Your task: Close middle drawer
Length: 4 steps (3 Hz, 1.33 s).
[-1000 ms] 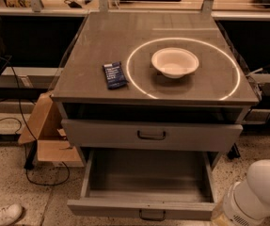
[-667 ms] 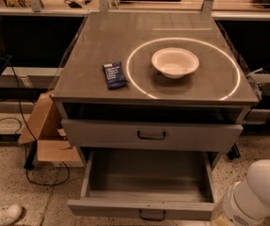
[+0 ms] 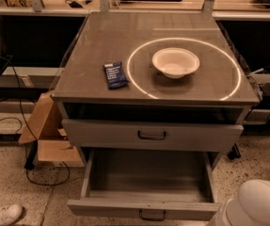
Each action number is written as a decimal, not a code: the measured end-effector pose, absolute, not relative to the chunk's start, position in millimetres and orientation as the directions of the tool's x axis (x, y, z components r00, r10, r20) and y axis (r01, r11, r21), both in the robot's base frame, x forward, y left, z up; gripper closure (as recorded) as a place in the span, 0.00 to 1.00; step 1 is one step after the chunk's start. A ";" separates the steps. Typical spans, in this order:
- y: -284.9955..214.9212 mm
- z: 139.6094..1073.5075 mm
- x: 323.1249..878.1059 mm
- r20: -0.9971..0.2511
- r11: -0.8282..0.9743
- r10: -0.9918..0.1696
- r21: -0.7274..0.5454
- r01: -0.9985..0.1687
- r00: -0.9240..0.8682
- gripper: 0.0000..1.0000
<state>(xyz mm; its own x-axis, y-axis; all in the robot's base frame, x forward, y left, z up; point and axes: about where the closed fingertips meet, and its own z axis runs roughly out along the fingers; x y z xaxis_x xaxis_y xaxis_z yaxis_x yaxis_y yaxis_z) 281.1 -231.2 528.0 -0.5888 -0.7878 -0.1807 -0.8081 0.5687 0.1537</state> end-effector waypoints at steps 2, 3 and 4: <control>-198.6 488.7 276.6 -0.206 0.563 -0.773 0.215 -0.798 -0.600 1.00; -193.5 480.7 267.3 -0.178 0.551 -0.785 0.241 -0.799 -0.594 1.00; -195.2 474.7 266.5 -0.173 0.557 -0.777 0.262 -0.789 -0.606 1.00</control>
Offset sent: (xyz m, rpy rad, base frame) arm -0.0020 0.0537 -0.0588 0.1026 0.0442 -0.0117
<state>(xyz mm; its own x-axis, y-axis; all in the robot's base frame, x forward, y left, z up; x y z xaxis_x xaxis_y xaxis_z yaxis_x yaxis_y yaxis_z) 266.5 -195.2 474.7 -0.6056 -0.7767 -0.1728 -0.7885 0.5566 0.2616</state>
